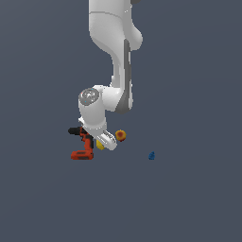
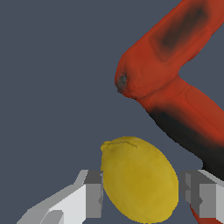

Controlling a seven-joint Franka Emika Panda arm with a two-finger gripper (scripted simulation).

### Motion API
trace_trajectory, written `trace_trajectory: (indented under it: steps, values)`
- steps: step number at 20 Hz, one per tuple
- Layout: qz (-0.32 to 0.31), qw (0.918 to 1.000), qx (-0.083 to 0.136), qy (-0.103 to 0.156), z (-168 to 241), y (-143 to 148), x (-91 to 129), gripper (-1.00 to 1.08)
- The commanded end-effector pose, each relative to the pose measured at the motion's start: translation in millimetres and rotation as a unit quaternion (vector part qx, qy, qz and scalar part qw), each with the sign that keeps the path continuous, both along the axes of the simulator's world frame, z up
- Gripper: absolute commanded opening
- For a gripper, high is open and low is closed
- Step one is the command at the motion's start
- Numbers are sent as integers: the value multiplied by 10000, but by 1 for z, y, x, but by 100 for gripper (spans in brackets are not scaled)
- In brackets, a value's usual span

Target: Pick up a designated object from a clutter of objects.

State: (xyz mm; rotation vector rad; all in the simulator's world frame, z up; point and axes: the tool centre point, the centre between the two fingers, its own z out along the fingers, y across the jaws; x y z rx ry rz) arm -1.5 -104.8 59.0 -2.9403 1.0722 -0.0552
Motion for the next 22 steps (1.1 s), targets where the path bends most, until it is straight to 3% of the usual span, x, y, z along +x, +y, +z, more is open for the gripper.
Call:
trace_trajectory:
  steps: [1,9,22]
  values:
    - [2,10000,0,-5,8,4,-3,-100]
    - [2,10000,4,17,47,24,-20,-100]
    - [4,10000,-12,67,143,73,-62,-100]
